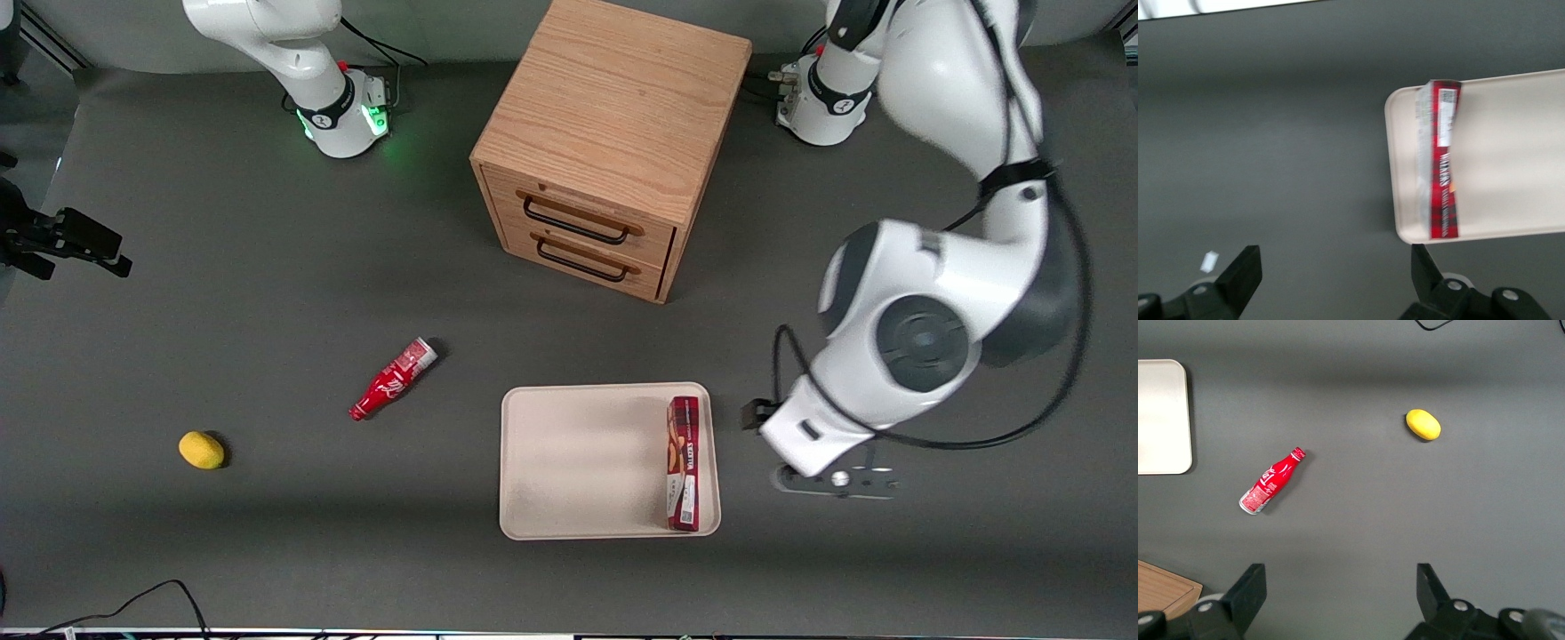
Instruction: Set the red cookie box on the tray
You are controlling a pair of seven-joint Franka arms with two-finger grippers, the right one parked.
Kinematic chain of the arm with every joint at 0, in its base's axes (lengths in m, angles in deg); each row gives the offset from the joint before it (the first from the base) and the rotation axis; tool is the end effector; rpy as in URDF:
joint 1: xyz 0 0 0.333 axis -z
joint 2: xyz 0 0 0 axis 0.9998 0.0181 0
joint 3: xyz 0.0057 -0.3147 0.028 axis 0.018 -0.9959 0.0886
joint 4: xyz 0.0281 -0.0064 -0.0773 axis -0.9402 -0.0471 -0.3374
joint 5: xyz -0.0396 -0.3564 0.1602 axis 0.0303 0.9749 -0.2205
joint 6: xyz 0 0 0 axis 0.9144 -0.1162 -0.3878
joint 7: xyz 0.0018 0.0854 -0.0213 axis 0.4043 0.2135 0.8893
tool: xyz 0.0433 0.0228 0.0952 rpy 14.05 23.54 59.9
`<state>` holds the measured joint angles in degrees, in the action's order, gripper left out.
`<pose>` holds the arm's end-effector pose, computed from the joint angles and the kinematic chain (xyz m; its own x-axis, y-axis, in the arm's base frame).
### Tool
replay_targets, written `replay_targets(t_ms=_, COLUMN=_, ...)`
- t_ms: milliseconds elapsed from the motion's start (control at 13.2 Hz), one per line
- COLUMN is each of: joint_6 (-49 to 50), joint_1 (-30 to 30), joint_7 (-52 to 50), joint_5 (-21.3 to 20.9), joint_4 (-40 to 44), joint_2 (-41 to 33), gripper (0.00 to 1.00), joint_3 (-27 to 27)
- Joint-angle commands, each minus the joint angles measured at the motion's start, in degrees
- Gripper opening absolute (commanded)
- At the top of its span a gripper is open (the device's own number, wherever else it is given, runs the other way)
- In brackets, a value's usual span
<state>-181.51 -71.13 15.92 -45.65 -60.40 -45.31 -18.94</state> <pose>0.7090 -0.2168 0.4886 0.9968 -0.0753 0.0276 -0.0742 -0.9965 -0.0390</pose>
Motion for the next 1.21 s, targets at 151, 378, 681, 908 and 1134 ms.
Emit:
replay_targets(t_ms=151, joint_6=-1.7, joint_1=-7.1, joint_7=7.2, joint_5=1.1, joint_4=-25.6, joint_2=-20.9, gripper=1.0, joint_3=0.1)
replay_targets(t_ms=378, joint_6=-5.9, joint_1=-12.0, joint_7=11.6, joint_5=0.6, joint_4=-38.8, joint_2=-31.4, gripper=1.0, joint_3=0.2)
replay_targets(t_ms=681, joint_6=-7.9, joint_1=-15.7, joint_7=11.7, joint_5=-0.6, joint_4=-50.1, joint_2=-41.2, gripper=1.0, joint_3=0.4)
replay_targets(t_ms=908, joint_6=-6.1, joint_1=-17.1, joint_7=11.8, joint_5=-2.3, joint_4=-51.5, joint_2=-42.9, gripper=1.0, joint_3=0.4)
replay_targets(t_ms=1134, joint_6=-3.8, joint_1=-17.1, joint_7=12.0, joint_5=-2.4, joint_4=-50.4, joint_2=-43.0, gripper=1.0, joint_3=0.4)
